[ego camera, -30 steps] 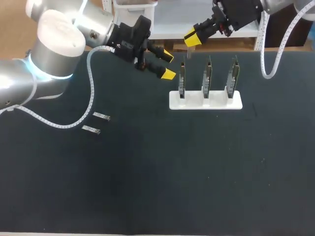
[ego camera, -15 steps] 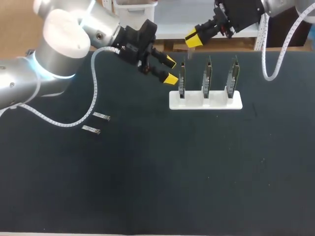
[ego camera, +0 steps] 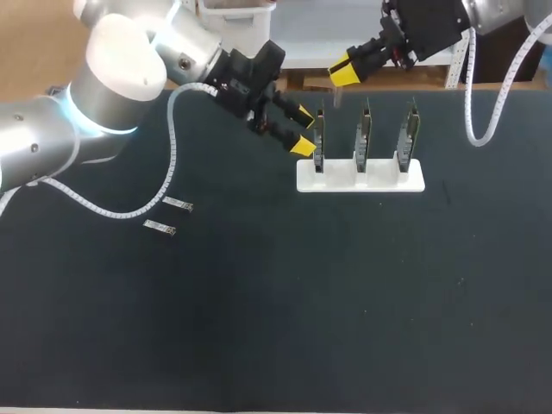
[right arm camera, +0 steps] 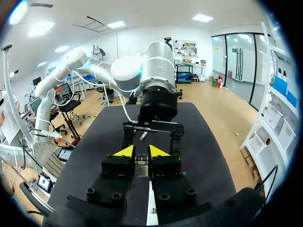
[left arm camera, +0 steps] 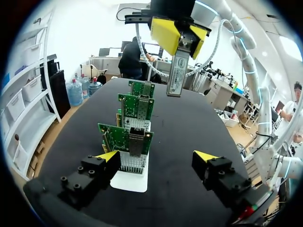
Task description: Pick up the optical module with the left hand, and insert it into the network port with the right hand.
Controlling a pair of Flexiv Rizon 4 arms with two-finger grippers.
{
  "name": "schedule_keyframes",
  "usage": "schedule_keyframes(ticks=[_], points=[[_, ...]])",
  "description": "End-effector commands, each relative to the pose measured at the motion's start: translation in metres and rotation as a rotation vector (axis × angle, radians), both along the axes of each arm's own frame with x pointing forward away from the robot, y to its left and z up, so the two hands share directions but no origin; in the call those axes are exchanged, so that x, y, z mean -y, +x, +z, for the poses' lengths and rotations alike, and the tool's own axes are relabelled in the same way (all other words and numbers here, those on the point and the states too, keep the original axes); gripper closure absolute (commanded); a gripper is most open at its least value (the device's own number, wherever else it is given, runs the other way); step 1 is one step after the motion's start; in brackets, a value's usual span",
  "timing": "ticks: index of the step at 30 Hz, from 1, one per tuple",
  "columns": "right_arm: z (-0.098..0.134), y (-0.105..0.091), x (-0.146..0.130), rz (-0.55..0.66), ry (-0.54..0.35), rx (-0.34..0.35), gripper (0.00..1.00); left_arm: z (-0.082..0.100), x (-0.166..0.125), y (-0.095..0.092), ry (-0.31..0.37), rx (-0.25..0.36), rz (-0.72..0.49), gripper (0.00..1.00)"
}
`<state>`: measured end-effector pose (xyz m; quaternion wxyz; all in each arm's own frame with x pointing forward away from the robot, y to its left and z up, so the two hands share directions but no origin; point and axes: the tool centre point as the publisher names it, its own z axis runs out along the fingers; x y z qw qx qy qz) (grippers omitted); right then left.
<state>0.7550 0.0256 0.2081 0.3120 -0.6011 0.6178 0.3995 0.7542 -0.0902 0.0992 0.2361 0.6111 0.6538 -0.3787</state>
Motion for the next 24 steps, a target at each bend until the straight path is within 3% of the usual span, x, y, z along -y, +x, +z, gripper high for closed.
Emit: schedule_keyframes(ticks=[1, 14, 24], points=[[0.0001, -0.0025, 0.0005, -0.004, 0.001, 0.005, 1.0, 0.0009, 0.0012, 0.0009, 0.021, 0.003, -0.001, 0.0], [0.0009, -0.0038, -0.0022, 0.003, -0.006, 0.006, 1.0, -0.0029, -0.0033, -0.0016, 0.079, 0.046, -0.001, 0.0], [0.0003, -0.0045, -0.0023, 0.005, -0.014, 0.003, 1.0, -0.0054, -0.0049, 0.0021, 0.076, 0.043, 0.004, 0.0]])
